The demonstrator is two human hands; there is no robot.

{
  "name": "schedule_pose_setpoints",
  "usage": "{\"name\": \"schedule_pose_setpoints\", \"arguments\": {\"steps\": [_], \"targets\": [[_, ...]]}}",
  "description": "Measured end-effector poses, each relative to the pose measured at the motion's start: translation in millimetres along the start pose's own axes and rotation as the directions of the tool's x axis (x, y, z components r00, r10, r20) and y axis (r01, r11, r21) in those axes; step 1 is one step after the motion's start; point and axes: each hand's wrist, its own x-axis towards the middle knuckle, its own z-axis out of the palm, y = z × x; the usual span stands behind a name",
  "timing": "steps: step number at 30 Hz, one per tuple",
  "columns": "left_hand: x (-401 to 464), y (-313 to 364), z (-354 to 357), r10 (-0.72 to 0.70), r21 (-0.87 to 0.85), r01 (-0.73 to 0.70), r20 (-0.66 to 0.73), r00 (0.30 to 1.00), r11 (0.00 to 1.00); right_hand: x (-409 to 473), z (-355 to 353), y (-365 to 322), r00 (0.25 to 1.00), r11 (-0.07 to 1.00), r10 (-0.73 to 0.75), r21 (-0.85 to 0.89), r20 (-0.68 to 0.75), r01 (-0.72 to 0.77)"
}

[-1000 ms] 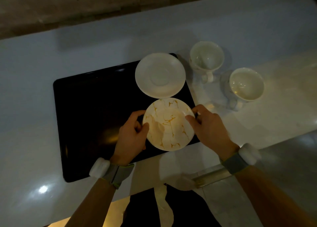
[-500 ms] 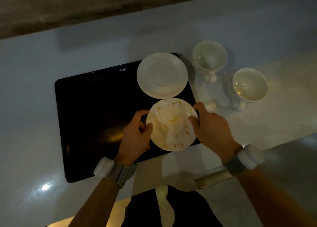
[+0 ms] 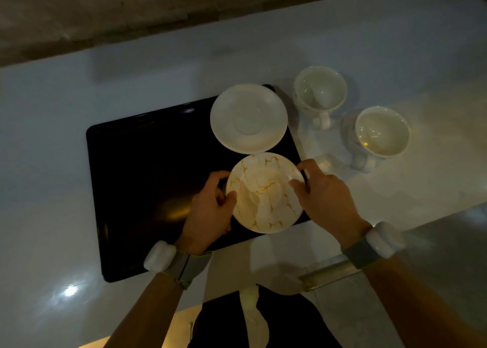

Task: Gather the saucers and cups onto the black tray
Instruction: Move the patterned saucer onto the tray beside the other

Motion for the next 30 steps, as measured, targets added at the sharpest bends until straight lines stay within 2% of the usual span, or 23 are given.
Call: {"name": "schedule_pose_setpoints", "arguments": {"steps": [5, 10, 14, 21, 27, 30], "targets": [[3, 0, -4, -0.026, 0.081, 0.024, 0.019, 0.999, 0.996, -1, -2, 0, 1.0, 0.999, 0.021, 0.03, -0.01, -0.021], [5, 10, -10, 0.035, 0.222, -0.023, -0.051, 0.998, 0.975, 4, -15, -3, 0.998, 0.998, 0.048, 0.051, -0.038, -0.046], [9, 31, -15, 0.1, 0.26, -0.072, -0.095, 0.99, 0.963, 9, -33, -4, 0.994, 0.996, 0.046, 0.079, -0.096, -0.038], [29, 69, -7, 0.104, 0.178, -0.094, -0.048, 0.993, 0.98, 22, -58, 2, 0.984, 0.983, 0.12, 0.153, -0.13, -0.1], [66, 108, 8, 0.063, 0.029, -0.065, 0.075, 0.995, 0.997, 32, -65, 7, 0.962, 0.878, 0.25, 0.445, -0.111, -0.177], [88, 122, 14, 0.047, -0.029, -0.044, 0.092, 0.995, 0.999, 38, -59, 7, 0.955, 0.838, 0.273, 0.516, -0.115, -0.177]]}}
